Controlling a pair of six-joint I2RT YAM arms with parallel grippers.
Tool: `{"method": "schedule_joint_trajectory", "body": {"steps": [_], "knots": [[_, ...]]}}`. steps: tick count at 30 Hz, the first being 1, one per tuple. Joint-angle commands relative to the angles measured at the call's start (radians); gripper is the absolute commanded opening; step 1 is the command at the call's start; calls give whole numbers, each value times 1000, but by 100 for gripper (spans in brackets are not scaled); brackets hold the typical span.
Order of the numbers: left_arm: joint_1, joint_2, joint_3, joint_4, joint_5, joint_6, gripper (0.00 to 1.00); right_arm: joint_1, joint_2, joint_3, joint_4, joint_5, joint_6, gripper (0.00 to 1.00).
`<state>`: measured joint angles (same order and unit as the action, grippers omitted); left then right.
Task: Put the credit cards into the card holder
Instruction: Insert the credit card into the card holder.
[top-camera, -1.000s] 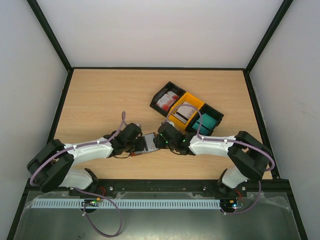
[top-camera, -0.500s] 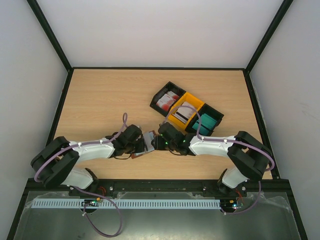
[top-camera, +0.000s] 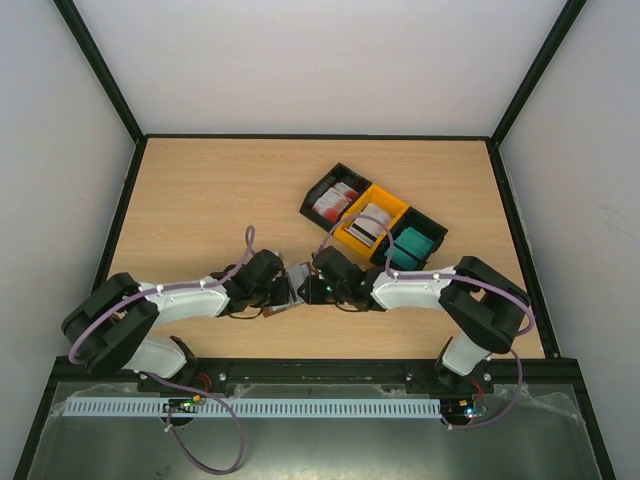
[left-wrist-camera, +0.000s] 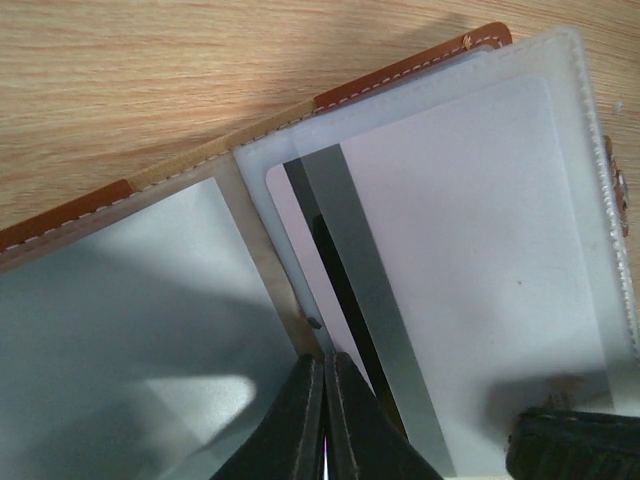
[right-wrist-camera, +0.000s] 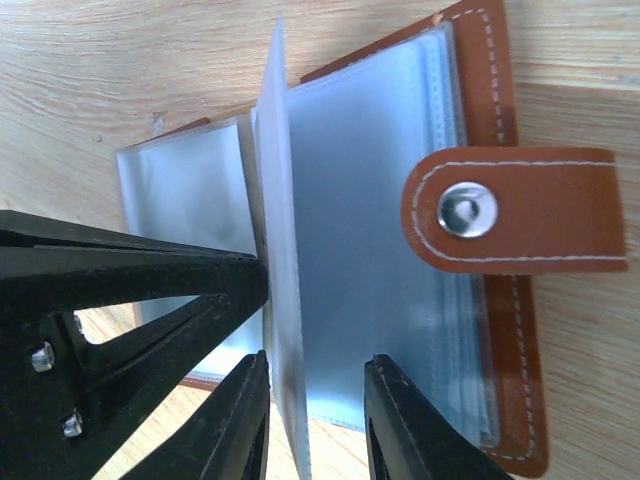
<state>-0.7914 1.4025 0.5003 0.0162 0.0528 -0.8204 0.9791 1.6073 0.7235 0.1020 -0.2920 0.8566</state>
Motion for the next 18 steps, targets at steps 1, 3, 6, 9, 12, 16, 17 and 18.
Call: {"method": "schedule_joint_trajectory", "body": {"steps": [1,3,6,9,12,16,17,18], "knots": [[-2,17,-31,-54,-9,-7,5,2,24,2,69,-34,-5,27],[-6,-32,-36,-54,-34,-10,7,3,35,7,76,-30,-5,26],[-8,-129,-58,-33,-70,-4,10,2,56,17,84,-20,-9,21],[-8,-175,-45,-66,-129,14,14,1,89,35,85,-10,-15,10],[-8,-197,-30,-100,-185,13,21,3,93,34,86,18,-21,2],[-6,-236,-38,-112,-221,-6,33,1,65,34,38,72,-55,2],[-6,-246,-41,-115,-228,-11,36,2,56,36,17,90,-67,2],[-6,-255,-41,-122,-234,-17,37,3,46,39,-7,110,-80,2]]}}
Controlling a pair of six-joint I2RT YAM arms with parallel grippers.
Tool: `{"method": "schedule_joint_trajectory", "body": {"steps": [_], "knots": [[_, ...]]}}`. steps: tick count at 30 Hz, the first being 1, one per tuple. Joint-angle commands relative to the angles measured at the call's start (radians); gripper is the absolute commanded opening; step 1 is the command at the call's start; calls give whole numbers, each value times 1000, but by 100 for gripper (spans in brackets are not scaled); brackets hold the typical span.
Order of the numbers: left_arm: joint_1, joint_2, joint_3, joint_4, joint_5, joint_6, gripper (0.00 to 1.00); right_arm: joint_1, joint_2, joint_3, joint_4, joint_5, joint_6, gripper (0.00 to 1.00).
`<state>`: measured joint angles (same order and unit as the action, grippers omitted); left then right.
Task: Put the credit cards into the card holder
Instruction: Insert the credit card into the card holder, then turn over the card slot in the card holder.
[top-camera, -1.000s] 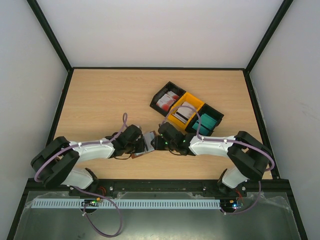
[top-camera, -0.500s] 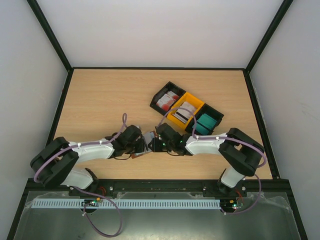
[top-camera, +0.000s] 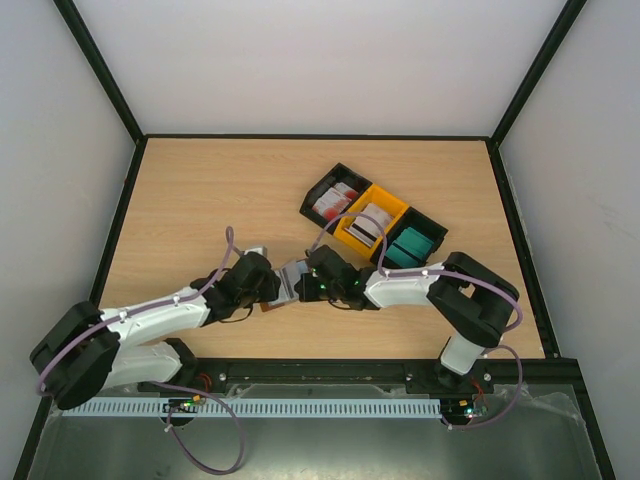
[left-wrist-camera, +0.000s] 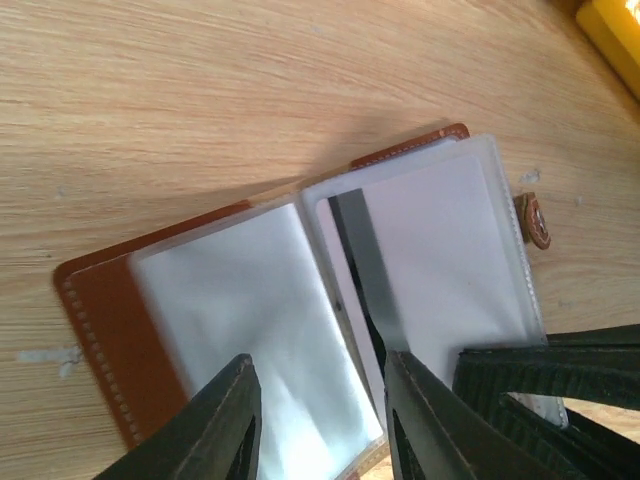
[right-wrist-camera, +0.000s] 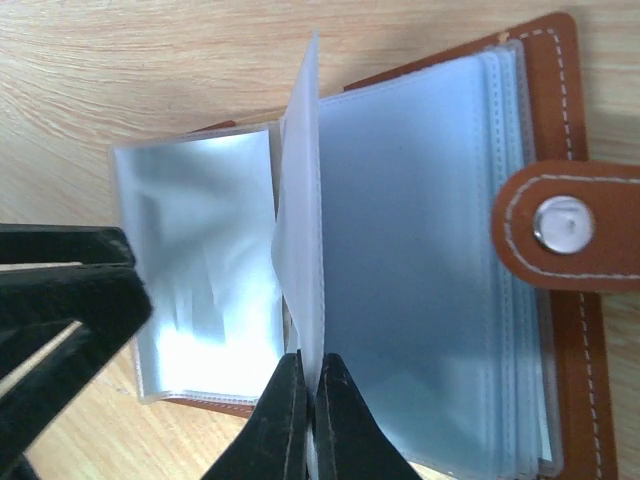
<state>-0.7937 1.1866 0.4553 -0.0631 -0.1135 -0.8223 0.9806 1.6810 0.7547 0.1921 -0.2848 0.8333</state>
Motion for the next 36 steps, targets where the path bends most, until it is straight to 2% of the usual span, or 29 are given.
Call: {"method": "schedule_joint_trajectory", "body": {"steps": [1,5,12,23,31,36], "knots": [[-3,-46,1,-47,-73,-23,38,1,-37,12,-122,122,-69,2],[9,-59,-13,-50,-75,-32,39,0,-58,28,-199,184,-117,2],[31,-8,-20,-34,-36,-23,35,4,-38,66,-229,192,-144,2],[48,33,-35,-12,-6,-20,28,33,4,144,-240,154,-158,35],[56,11,-35,-32,-15,-26,27,51,31,193,-247,138,-154,40],[57,-44,-28,-87,-93,-66,30,56,48,190,-210,85,-133,48]]}}
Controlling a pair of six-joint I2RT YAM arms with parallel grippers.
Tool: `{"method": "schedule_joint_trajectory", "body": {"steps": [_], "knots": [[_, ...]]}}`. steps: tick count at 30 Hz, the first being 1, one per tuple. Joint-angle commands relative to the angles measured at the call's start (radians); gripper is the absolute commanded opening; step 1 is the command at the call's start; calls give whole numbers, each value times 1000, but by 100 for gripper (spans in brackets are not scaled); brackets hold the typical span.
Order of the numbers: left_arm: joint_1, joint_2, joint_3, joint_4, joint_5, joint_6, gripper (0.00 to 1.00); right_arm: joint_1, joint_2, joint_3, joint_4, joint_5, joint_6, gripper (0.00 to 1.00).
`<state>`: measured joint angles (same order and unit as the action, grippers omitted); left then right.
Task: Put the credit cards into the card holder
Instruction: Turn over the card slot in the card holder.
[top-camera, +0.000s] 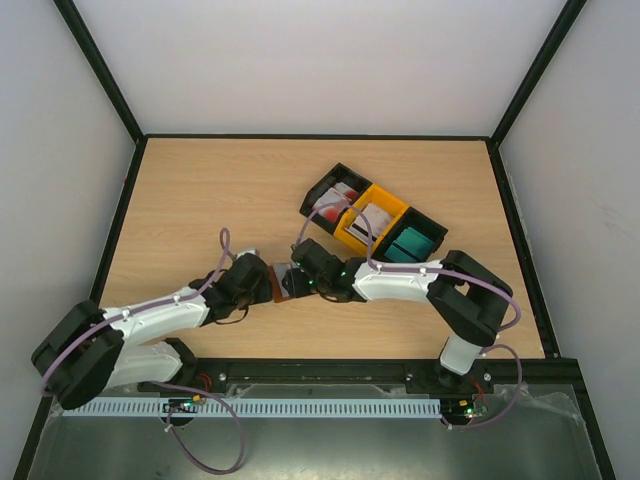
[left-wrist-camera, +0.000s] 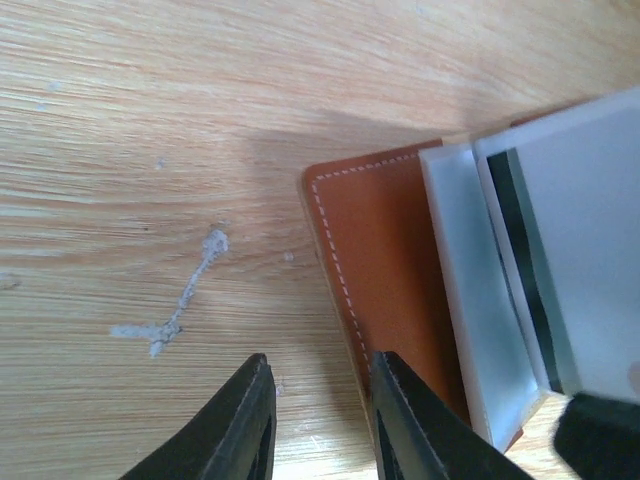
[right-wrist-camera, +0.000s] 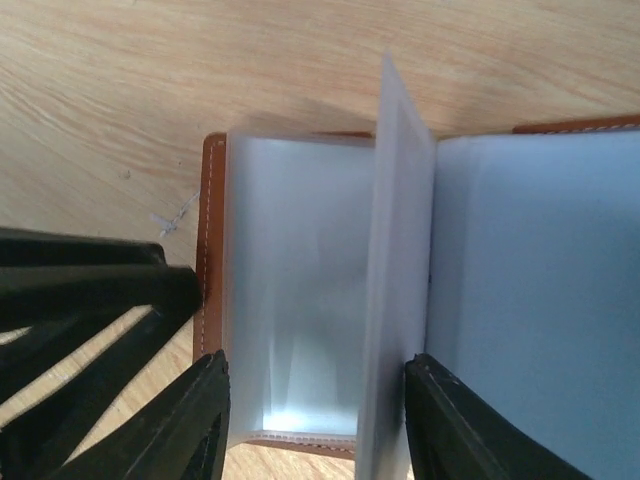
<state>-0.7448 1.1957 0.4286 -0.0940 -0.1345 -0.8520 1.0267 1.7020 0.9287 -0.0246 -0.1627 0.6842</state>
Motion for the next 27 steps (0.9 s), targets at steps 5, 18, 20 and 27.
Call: {"method": "schedule_joint_trajectory", "body": {"steps": [5,18,20,27], "knots": [[14,-163,5,-137,-165,-90,35,11,33,-15,77,-118,47,55],[32,-318,-6,-152,-177,-91,48,15,72,-50,132,-131,85,69],[32,-344,-3,-149,-174,-78,52,14,82,-43,122,-125,86,68],[36,-433,24,-132,-139,29,71,-23,-96,42,-47,37,8,68]]}}
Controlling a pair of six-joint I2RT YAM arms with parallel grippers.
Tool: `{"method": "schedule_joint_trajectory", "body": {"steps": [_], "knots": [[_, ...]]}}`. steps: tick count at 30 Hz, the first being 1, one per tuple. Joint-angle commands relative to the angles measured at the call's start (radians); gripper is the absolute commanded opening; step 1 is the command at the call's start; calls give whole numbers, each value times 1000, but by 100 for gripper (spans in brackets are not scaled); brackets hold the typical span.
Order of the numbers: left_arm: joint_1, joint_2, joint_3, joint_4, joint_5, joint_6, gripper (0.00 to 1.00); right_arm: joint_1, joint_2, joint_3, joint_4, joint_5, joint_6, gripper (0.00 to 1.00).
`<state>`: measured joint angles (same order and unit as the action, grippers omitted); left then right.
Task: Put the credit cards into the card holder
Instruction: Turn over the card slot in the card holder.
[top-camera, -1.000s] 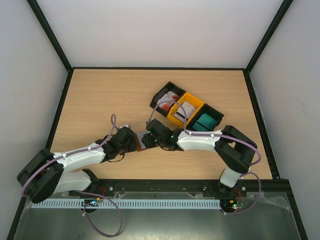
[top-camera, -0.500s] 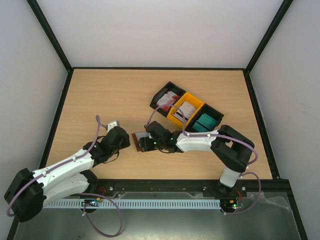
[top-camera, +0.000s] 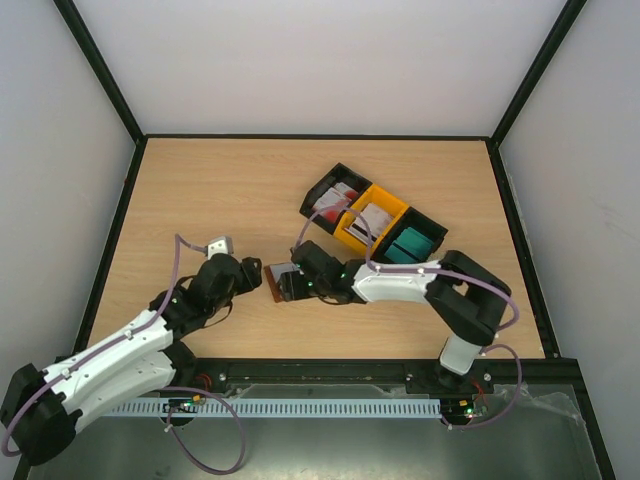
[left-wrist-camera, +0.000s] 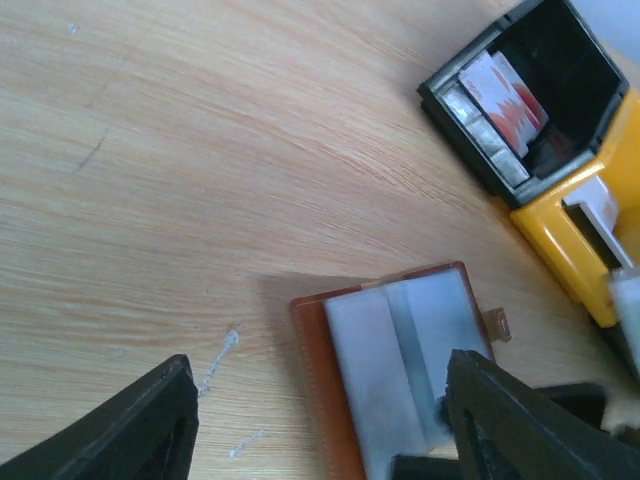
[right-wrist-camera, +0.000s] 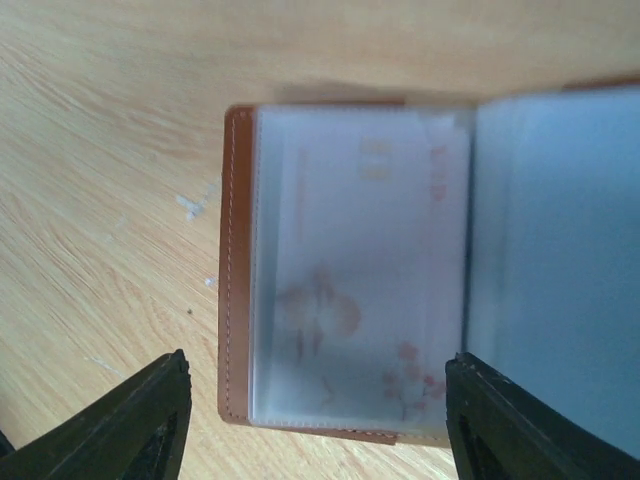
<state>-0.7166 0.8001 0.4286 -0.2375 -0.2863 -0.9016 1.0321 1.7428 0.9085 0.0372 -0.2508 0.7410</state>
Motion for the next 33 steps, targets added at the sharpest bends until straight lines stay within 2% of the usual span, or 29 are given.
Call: {"method": "schedule_joint_trajectory", "body": {"steps": [1,6,13,17,20,23,27,29,33], "knots": [[8,-46,28,13,14,92,76,-45,-188,66,-132,147,-60,68],[11,-87,53,25,42,150,99,-181,-349,70,-252,230,-142,68],[44,-68,65,88,122,195,99,-397,-438,120,-448,253,-303,69],[93,-21,65,146,235,242,99,-462,-427,159,-532,276,-375,69],[120,23,65,173,324,243,99,-503,-418,177,-594,304,-386,69],[123,61,59,219,403,240,99,-536,-417,160,-650,356,-378,74],[123,100,40,280,460,234,99,-592,-414,122,-710,399,-348,78],[122,118,32,301,473,231,99,-629,-415,97,-725,400,-321,73],[123,169,31,337,519,227,96,-695,-365,66,-737,380,-312,54]]}}
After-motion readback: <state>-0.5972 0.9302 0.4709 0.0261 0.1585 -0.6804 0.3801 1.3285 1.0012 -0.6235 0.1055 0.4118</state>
